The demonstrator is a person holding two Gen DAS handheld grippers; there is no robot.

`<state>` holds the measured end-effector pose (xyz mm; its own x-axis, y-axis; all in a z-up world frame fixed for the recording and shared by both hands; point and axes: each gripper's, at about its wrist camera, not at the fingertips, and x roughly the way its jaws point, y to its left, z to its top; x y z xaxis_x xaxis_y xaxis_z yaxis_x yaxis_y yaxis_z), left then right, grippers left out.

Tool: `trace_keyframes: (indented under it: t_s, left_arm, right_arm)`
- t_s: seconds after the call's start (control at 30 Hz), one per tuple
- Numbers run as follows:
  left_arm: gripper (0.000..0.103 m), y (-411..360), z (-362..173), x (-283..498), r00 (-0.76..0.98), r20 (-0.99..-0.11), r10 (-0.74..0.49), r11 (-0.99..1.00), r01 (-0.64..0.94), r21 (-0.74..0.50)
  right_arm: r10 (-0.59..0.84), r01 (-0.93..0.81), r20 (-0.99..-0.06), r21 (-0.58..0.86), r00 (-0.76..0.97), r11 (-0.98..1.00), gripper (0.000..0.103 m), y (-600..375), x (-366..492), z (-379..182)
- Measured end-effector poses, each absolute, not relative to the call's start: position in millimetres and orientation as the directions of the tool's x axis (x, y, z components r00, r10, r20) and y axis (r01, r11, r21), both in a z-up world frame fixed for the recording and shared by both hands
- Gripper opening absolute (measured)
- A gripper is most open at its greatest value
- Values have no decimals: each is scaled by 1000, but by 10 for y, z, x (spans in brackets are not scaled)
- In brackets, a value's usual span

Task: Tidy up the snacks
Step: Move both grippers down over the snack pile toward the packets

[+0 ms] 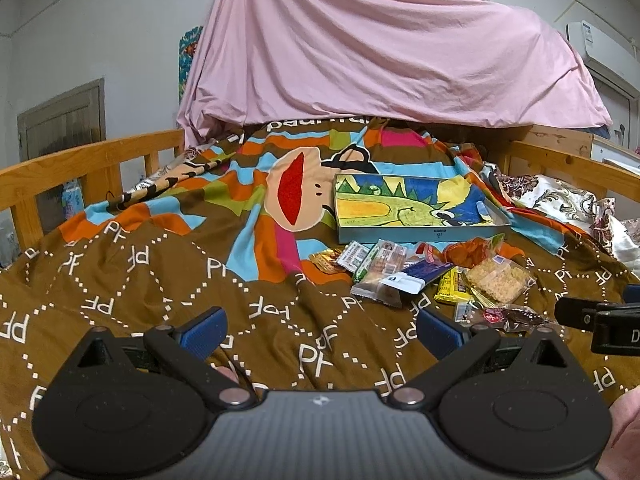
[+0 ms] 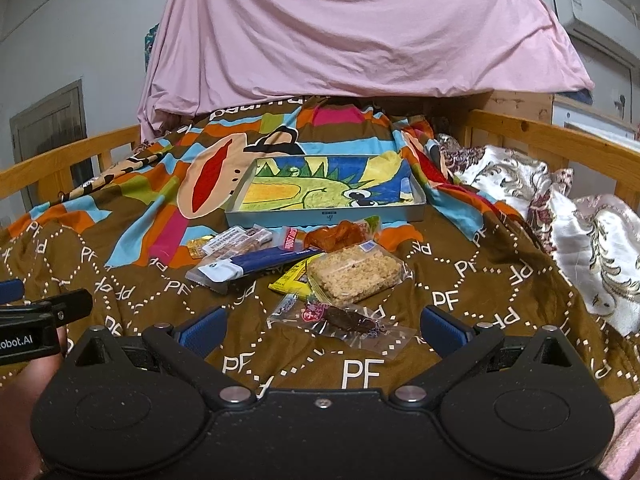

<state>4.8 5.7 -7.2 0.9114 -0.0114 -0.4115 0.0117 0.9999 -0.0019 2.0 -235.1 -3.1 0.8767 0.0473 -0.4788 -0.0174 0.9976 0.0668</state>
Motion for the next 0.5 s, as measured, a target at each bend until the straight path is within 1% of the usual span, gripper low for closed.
trace_keyframes:
  t_s: [0.1,0.23,0.43,0.5]
  left_arm:
    - [103,64,-11,78,915,-404,-3,1000,-8,-26]
    - [103,82,74,173,917,-398,-31,999,12,-51]
    - [103,-5,147,516,914,-393,-101,995,98,-29]
    - [103,-29,164,666,903,-406,-140,990,131,-51]
  right_arm:
    - [49,-2,-492,96,869,995,103,-2400,75,-23]
    - [94,-12,-523,158,847,987,103,-2489,201,-25]
    - [189,-59,-547,247,815,967,103,-2667,524,-10]
    - [222,-88,-546,261,808,961,103,-2724,644,-11]
